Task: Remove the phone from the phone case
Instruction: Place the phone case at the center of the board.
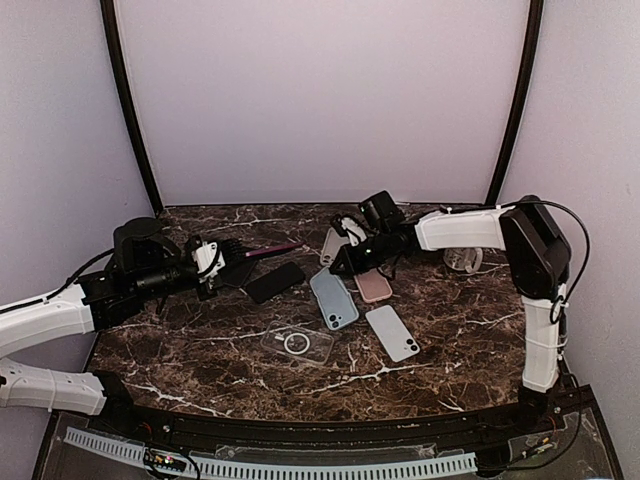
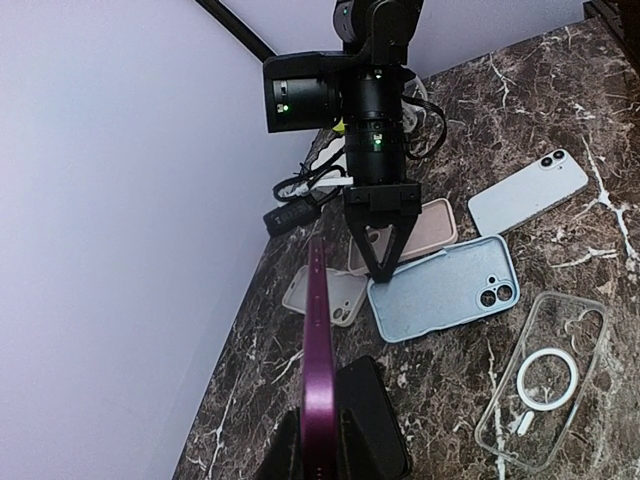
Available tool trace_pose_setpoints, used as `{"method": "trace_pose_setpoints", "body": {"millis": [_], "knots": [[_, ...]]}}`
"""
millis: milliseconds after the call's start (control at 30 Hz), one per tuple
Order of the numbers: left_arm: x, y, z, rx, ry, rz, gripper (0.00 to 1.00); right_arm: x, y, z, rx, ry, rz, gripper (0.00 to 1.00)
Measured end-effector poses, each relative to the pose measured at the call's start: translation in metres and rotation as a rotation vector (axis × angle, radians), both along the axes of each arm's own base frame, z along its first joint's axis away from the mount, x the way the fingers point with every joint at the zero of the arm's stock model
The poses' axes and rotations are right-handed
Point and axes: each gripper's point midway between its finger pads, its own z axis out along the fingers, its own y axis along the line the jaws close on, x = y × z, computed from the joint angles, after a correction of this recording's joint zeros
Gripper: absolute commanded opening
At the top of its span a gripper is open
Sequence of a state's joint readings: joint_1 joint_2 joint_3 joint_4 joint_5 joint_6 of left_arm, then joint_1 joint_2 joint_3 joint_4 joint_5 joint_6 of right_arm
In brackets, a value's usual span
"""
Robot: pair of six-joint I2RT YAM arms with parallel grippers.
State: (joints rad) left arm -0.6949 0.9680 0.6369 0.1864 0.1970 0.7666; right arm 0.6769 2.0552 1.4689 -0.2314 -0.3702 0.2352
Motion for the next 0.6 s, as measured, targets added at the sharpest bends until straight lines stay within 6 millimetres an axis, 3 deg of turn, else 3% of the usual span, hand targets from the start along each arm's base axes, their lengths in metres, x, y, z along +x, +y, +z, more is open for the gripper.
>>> {"method": "trace_pose_setpoints", "body": {"millis": [200, 367, 600], "knots": [[0.002, 0.001, 0.000, 0.002, 0.000, 0.009, 0.00, -0.002, -0.004, -0.016, -0.038, 0.020, 0.016, 0.00], [0.004, 0.002, -0.003, 0.008, 0.004, 0.019, 0.00, -0.002, -0.004, -0.016, -0.044, 0.015, 0.027, 0.08], [0.008, 0.004, -0.006, 0.015, 0.008, 0.037, 0.00, 0.001, -0.007, -0.011, -0.081, -0.009, 0.034, 0.41]]}}
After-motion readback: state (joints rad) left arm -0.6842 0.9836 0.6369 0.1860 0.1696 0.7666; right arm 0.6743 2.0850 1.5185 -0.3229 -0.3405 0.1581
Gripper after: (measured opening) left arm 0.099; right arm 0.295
